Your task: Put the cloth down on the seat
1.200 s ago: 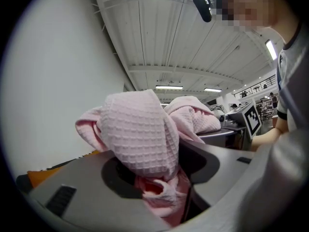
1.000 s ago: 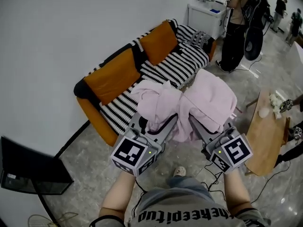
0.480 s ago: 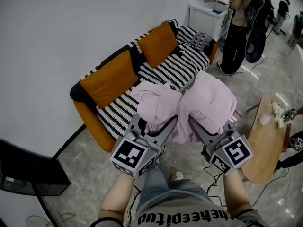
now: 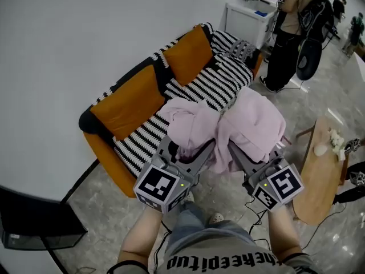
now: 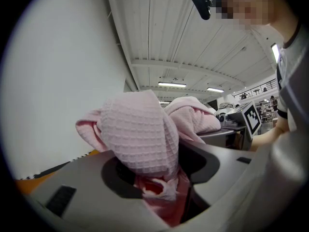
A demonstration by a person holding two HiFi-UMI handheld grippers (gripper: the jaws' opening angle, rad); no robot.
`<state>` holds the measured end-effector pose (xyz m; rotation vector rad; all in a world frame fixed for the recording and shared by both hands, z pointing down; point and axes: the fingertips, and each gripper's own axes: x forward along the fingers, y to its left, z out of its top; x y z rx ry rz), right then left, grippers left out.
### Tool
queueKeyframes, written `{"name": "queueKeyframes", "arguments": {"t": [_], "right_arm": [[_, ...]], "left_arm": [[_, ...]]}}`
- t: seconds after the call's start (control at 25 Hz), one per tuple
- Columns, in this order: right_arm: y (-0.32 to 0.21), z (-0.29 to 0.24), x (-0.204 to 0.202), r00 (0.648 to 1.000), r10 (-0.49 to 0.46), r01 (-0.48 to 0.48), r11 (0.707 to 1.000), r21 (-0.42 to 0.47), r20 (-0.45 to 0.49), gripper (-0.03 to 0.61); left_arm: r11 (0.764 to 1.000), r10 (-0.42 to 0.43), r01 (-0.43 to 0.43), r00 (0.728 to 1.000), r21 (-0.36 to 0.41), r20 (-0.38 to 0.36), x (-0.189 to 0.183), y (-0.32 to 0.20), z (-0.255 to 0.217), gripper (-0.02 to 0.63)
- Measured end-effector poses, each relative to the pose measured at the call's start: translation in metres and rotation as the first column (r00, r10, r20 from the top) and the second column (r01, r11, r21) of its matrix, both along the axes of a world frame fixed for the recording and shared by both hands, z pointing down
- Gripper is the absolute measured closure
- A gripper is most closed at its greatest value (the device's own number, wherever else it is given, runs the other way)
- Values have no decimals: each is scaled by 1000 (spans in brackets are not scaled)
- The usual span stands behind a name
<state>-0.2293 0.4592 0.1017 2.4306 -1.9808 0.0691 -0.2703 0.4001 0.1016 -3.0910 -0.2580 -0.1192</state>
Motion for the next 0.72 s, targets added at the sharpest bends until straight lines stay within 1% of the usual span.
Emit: {"name": "queueKeyframes", "arguments": {"t": [0.2, 0.28, 0.72], "right_arm": [[-83, 1, 30, 999, 34, -34, 999, -8, 7, 399], [-104, 1, 39, 999, 43, -43, 999, -7, 6, 399], [-108, 0, 43, 994, 105, -105, 994, 11, -5, 399]], "left_arm": [[999, 33, -33, 999, -3, 9, 32, -84, 1, 373], [999, 44, -44, 999, 1, 10, 41, -106, 1, 373], [994, 109, -109, 994, 24, 2, 50, -112, -2, 373]]}}
